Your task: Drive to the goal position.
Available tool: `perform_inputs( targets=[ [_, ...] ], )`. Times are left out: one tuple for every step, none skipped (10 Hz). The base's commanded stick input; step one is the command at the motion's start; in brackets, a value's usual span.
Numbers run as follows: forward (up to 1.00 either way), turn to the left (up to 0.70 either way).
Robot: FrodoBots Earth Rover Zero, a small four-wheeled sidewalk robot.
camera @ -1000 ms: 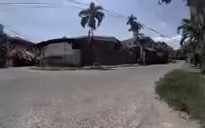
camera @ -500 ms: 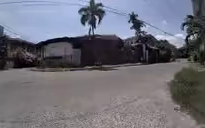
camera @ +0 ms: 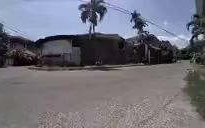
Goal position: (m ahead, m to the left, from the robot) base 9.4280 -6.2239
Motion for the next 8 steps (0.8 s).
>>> perform_inputs(
  targets=[
    [1.0,-0.4],
    [1.0,-0.4],
    [1.0,-0.4],
    [1.0,-0.4],
    [1.0,-0.4],
    [1.0,-0.2],
    [1.0,-0.06],
    [1.0,-0.4]
  ],
)
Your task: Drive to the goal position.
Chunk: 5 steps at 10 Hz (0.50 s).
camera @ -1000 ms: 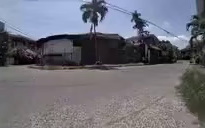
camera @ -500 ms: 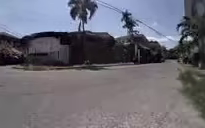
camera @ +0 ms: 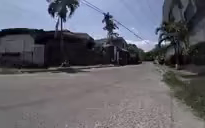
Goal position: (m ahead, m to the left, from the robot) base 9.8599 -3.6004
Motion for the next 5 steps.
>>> perform_inputs(
  targets=[
    [1.0,-0.4],
    [1.0,-0.4],
    [1.0,-0.4],
    [1.0,-0.4],
    [1.0,-0.4]
  ],
)
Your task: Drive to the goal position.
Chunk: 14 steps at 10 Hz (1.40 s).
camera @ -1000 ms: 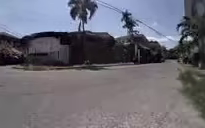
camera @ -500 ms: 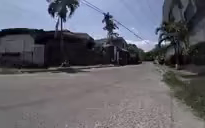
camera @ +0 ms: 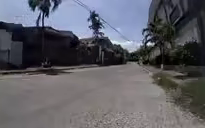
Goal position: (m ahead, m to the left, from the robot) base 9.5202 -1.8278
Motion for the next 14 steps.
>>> perform_inputs(
  targets=[
    [1.0,-0.4],
    [1.0,-0.4],
    [1.0,-0.4],
    [1.0,-0.37],
    [1.0,-0.2],
    [1.0,-0.02],
    [1.0,0.0],
    [1.0,0.0],
    [1.0,0.0],
    [1.0,0.0],
    [1.0,0.0],
    [1.0,0.0],
    [1.0,0.0],
    [1.0,0.0]
  ],
)
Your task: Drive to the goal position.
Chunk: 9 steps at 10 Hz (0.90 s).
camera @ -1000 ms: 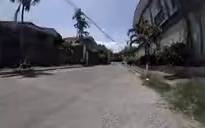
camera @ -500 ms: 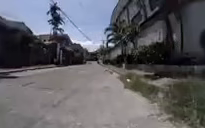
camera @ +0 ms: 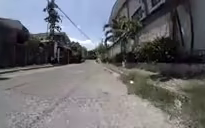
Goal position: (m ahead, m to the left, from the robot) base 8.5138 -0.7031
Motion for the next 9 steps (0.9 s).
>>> perform_inputs(
  targets=[
    [1.0,0.0],
    [1.0,0.0],
    [1.0,0.0],
    [1.0,0.0],
    [1.0,0.0],
    [1.0,0.0],
    [1.0,0.0],
    [1.0,0.0],
    [1.0,0.0]
  ],
)
